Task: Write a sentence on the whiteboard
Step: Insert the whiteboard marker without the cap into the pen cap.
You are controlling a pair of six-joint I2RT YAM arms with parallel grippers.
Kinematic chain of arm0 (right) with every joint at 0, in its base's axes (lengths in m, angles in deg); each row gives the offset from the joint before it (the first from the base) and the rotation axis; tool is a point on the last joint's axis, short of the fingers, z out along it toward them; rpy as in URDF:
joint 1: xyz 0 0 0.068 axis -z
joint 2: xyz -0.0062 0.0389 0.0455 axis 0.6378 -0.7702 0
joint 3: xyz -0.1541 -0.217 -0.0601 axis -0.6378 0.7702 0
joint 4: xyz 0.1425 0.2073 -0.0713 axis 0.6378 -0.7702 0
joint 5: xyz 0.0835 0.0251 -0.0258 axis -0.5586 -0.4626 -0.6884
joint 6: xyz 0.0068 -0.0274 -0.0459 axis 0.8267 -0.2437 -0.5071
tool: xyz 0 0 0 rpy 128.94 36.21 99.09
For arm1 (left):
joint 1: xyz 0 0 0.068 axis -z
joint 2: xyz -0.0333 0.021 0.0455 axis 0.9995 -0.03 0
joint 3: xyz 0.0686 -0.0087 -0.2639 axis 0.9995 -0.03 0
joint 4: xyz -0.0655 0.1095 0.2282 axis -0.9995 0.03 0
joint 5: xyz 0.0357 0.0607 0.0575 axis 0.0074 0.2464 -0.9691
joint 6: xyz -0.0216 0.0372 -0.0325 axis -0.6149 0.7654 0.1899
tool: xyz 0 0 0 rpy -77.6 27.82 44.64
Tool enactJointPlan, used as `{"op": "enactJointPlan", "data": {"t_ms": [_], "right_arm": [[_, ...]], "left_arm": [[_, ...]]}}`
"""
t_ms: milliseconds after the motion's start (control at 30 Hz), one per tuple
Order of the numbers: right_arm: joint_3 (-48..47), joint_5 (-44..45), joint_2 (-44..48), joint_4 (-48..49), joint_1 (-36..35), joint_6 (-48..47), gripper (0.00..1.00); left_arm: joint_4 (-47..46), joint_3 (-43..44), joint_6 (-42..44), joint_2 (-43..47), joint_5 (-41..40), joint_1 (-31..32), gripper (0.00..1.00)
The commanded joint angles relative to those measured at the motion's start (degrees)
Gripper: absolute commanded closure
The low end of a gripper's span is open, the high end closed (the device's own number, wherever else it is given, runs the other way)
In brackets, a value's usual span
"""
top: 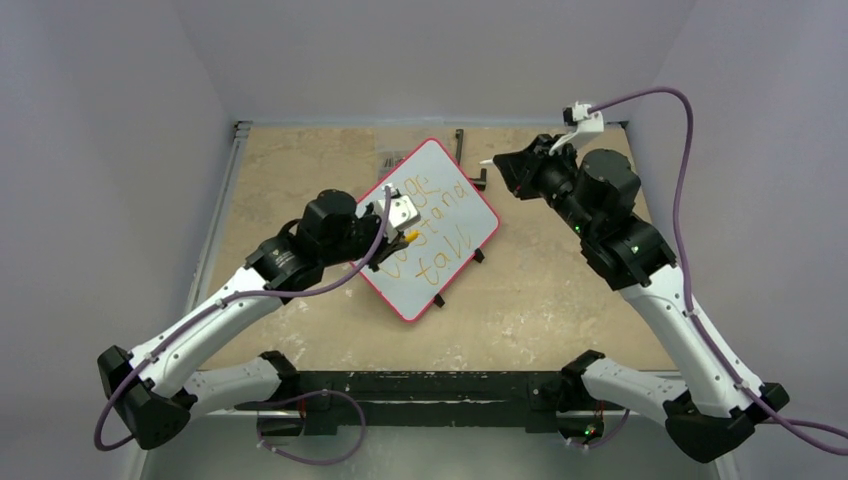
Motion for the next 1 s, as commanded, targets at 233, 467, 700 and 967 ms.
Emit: {"op": "enactJointPlan", "data": {"t_ms": [233,467,700,967], "right_arm": [[3.2,-18.3,-1.5,8.0,0.1,-0.3,1.0],[4.1,-28.5,-3.3,12.0,0.2,0.8,1.0],[5.2,-35.1,-5.7,14.5,0.3,2.3,1.0],[5.3,-39.2,-7.8,14.5,0.2,2.6,1.0]], "left_arm": [[-6.8,-0.2,-1.5,4.1,21.5,-11.4,1.0],[-7.1,-1.3,-3.2,3.7,28.2,-13.8,1.0],[-7.8,-1.7,-3.8,3.8,31.4,-14.6,1.0],[-7.9,-1.4,-5.0,3.0,30.2,-14.9,1.0]]}}
